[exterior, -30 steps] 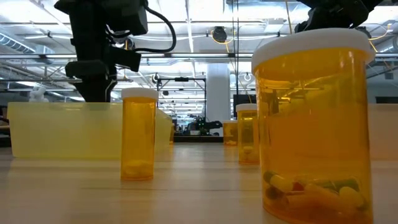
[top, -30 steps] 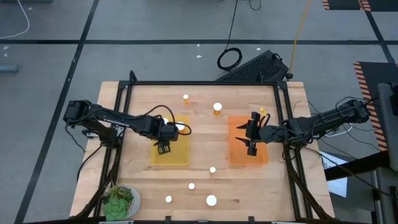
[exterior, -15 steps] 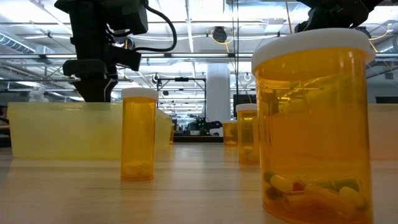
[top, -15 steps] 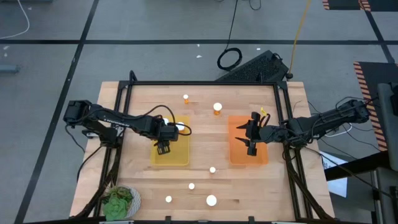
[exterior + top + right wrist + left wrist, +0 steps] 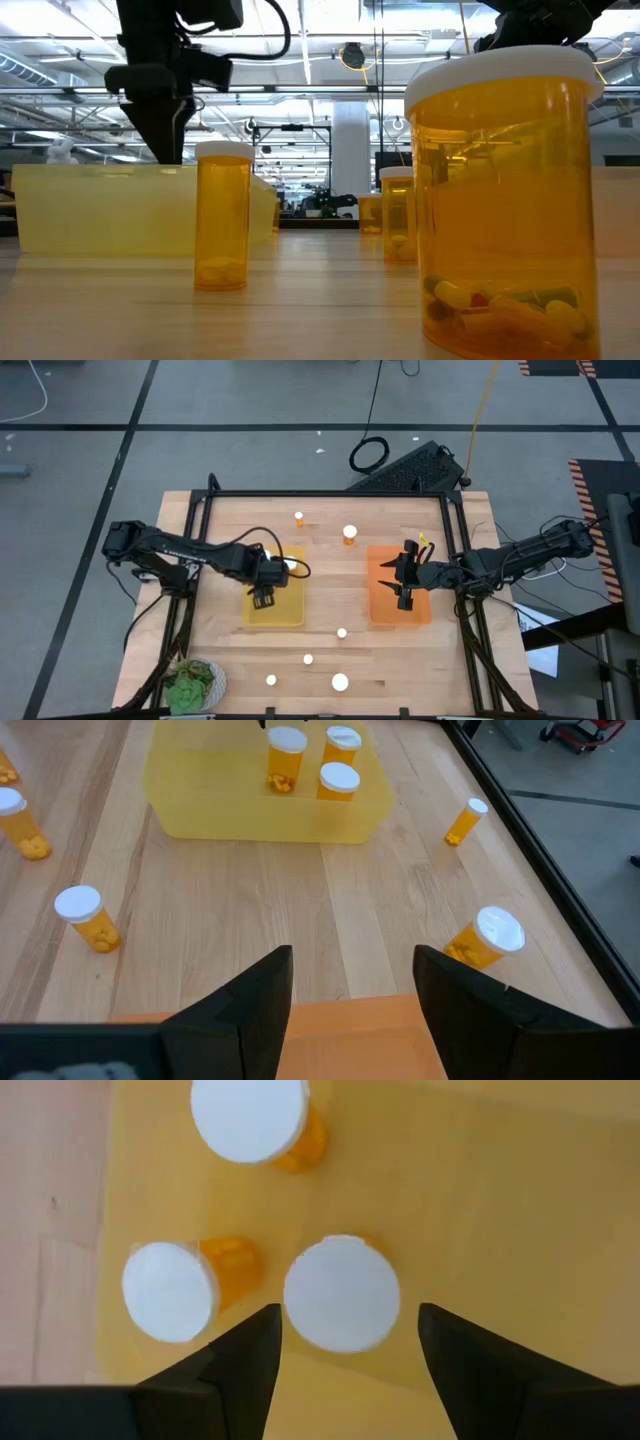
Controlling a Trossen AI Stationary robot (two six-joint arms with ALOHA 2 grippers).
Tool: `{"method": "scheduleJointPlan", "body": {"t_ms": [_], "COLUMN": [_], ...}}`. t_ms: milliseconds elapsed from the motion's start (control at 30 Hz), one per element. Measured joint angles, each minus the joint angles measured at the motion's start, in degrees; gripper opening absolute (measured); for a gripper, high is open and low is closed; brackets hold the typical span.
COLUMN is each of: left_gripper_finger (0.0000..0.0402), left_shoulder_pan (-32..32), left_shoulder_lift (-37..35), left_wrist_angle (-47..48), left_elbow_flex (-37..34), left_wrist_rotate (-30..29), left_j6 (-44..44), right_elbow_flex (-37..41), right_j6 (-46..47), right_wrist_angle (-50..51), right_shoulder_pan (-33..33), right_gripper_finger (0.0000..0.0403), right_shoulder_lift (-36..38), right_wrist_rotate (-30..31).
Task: Pick and place medicine bottles into bin by pill shape (circle, oval)
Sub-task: Put the small orange pill bottle into the orange bin
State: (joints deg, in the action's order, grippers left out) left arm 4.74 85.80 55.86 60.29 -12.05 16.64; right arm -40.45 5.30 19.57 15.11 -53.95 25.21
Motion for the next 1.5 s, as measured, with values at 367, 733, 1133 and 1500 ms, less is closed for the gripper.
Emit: {"method": "scheduleJointPlan", "body": {"t_ms": [367, 733, 1133, 1500], "left_gripper_finger": [0.0239, 0.0239, 0.0239, 0.0239], "left_shoulder_pan": [6.6, 20.5, 27.3, 38.7], "left_shoulder_lift": [-0.5, -0.8, -0.3, 8.8], "left_wrist_angle": [8.5, 8.8, -1.3, -6.9], "left_elbow_flex": [6.9, 10.8, 14.3, 14.3], "left_wrist_rotate": [0.0, 0.7, 4.6, 4.0], "left_j6": [6.4, 16.0, 13.6, 18.4], "right_elbow_flex": [0.0, 0.0, 0.0, 0.0], "right_j6": [0.0, 0.2, -0.3, 0.0], "right_wrist_angle": [0.0, 0.0, -0.1, -1.3], "right_shoulder_pan": [0.0, 0.0, -0.2, -1.6], "right_gripper_finger": [0.0203, 0.0203, 0.0203, 0.0203], "right_shoulder_lift": [0.0, 0.0, 0.0, 0.0], "right_wrist_rotate": [0.0, 0.0, 0.1, 0.2]}}
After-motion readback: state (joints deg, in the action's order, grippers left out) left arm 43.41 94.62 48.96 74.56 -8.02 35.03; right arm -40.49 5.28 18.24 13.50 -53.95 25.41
